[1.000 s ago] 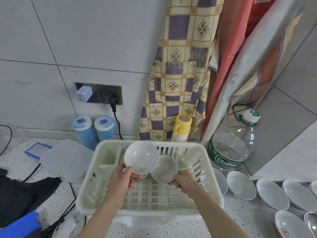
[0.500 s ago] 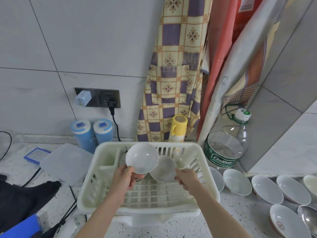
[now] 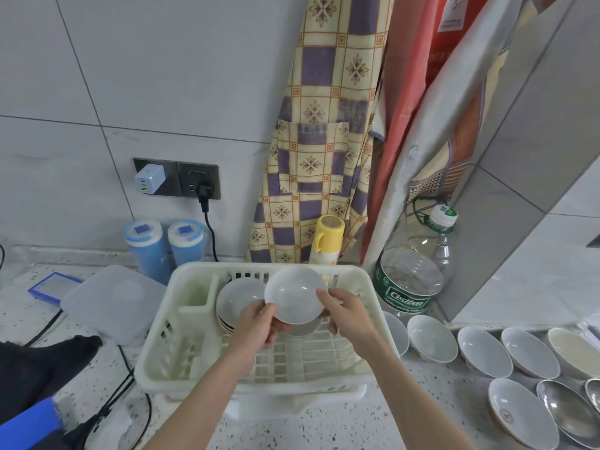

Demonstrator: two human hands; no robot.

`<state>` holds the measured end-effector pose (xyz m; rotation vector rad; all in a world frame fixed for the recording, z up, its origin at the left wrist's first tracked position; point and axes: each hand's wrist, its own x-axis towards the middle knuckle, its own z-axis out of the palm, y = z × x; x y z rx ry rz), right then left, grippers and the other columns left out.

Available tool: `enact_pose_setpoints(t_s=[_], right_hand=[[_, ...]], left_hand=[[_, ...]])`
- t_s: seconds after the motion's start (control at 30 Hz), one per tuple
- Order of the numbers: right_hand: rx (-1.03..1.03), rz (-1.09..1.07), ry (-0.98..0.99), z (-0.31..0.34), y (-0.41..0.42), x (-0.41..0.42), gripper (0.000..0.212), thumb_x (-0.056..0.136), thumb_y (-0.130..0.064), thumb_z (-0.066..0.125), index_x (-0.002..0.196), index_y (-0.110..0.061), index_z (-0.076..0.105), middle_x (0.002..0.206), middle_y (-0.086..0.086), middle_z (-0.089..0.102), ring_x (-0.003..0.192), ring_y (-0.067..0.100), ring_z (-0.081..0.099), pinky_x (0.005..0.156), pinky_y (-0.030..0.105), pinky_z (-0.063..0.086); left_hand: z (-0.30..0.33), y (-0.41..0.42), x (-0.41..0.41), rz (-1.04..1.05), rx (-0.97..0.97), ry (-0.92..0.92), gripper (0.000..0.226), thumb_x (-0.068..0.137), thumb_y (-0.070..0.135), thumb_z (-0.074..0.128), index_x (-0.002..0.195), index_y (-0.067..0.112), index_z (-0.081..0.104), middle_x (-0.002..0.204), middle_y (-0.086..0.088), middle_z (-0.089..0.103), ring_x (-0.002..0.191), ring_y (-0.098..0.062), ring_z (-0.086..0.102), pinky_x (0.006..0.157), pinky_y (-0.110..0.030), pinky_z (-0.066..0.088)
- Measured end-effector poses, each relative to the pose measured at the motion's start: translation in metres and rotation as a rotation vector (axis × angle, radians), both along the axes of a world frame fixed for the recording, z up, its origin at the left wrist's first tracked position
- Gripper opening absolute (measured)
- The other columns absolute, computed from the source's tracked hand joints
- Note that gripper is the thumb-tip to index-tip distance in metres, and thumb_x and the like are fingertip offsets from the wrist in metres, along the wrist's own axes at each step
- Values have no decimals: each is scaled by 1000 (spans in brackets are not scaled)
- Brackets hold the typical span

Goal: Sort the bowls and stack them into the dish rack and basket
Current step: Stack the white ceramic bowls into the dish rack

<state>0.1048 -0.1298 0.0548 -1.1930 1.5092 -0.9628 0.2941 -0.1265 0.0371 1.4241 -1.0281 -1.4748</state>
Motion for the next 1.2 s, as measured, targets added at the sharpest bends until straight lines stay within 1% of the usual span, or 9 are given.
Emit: enact_pose_setpoints(t_s=[0.1,0.17,0.37,0.47,0.57,0.73,0.9,1.07,1.2], right_hand=[[5,-45,62,-7,-1,-5,17,89,-19,60,104,-16,68,65,1,69,49,18,48,47,27,40],[38,-88,69,-12,-2,-9,17,87,-13,56,97,-14,69,58,1,67,42,14,42,46,24,38],[76,-196,162,-30,-6,-10,27,90,-15,48,75,-3,67,53,7,69,33,3,36,42,19,33],[50,-236,209,-39,-10,-13,36,88,-17,47,57,-6,63,49,5,66,34,2,40,38,13,30],[39,-241,243,-46,-16,-15,42,86,-19,48,45,-12,56,43,0,59,43,8,44,44,21,34],[89,-183,314,-53,-22,-7,37,90,-25,46,62,-10,65,51,-3,66,51,12,50,53,27,39],[120,-186,334,-58,-24,-2,37,91,-29,44,64,-15,64,52,-5,65,55,13,52,54,27,39],[158,-183,385,-59,-26,1,37,92,-31,42,65,-14,62,57,-5,63,56,13,49,54,27,35],[162,-138,452,-63,-25,3,39,94,-35,39,76,-8,60,62,-4,59,61,16,47,59,29,36]], left_hand=[[-4,2,-12,-13,24,13,21,92,9,44,103,11,62,72,-18,75,35,-10,35,36,-19,27],[-8,3,-16,-35,47,33,20,93,11,46,105,10,62,72,-15,75,35,-10,35,35,-19,27],[-15,2,-22,-108,110,32,22,97,42,54,102,24,64,81,-3,78,40,-9,41,36,-18,29],[-18,1,-22,-103,151,18,33,94,50,53,102,18,62,80,-5,78,37,-8,39,36,-18,26],[-27,3,-16,-93,207,-58,42,86,52,60,100,12,64,71,-6,77,36,-8,35,36,-19,25],[-36,5,-10,-64,311,-97,53,81,58,64,91,6,64,68,-10,75,34,-9,35,38,-19,21],[-41,-3,-18,2,316,-95,32,86,50,62,98,20,55,66,-8,75,31,-9,35,36,-16,22],[-53,-5,-22,122,239,-85,17,90,28,58,89,10,57,77,-13,76,28,-4,42,34,-14,26],[-57,-3,-21,152,225,-60,18,92,27,53,86,10,57,75,-15,76,30,-7,40,34,-19,27]])
